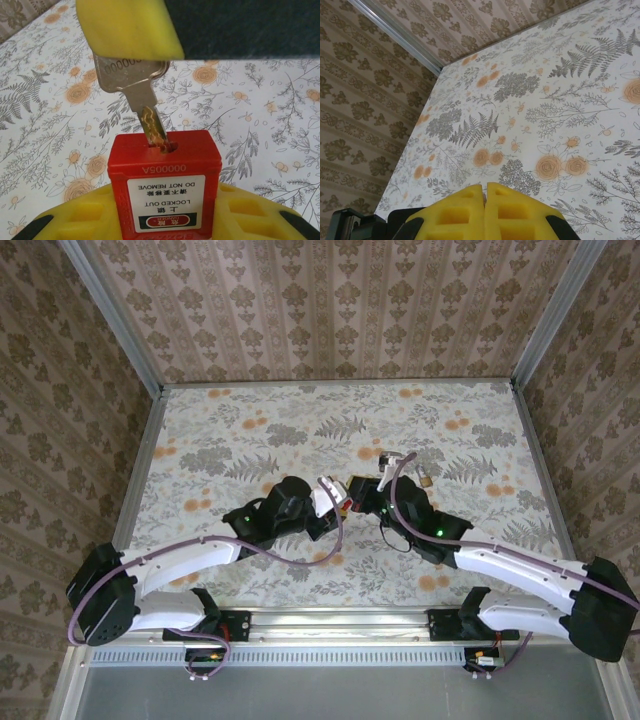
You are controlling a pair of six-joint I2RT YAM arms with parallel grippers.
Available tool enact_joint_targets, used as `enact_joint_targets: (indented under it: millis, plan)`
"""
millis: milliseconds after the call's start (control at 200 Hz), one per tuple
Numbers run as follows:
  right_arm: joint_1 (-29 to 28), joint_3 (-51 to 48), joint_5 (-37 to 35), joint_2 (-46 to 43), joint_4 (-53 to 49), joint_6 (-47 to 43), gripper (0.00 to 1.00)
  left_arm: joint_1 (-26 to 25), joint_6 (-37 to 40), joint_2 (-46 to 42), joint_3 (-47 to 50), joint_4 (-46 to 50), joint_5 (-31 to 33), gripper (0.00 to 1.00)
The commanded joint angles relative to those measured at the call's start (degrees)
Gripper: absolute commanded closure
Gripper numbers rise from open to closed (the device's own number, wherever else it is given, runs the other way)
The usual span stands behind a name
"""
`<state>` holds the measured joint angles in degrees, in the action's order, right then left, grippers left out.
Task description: Unlock with the key
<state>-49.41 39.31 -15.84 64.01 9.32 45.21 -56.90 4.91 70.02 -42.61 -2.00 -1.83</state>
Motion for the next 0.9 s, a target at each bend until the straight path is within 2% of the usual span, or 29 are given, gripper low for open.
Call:
enact_joint_targets:
  millis: [0,490,755,895]
  plan:
    - [-3.7,-1.9,10.1,5.0,-12.6,1.6,1.0,-0.4,0.1,-3.6,-4.4,-23.7,-1.4,0.84]
    - [-6.3,-3.3,13.2,7.3,-10.0,3.9,1.0,1.0,1.2,-4.7,-5.5,-27.6,0.6,0.87]
    - [-7.7,-3.6,10.1,6.4,-10.9,5.2,1.0,1.2,1.1,-4.5,-5.6,-30.4,3.6,0.88]
    - [-8.7,-4.9,5.6,3.7,-11.3,5.0,1.0,1.6,-0.2,-4.3,-5.3,-31.0,3.8,0.89]
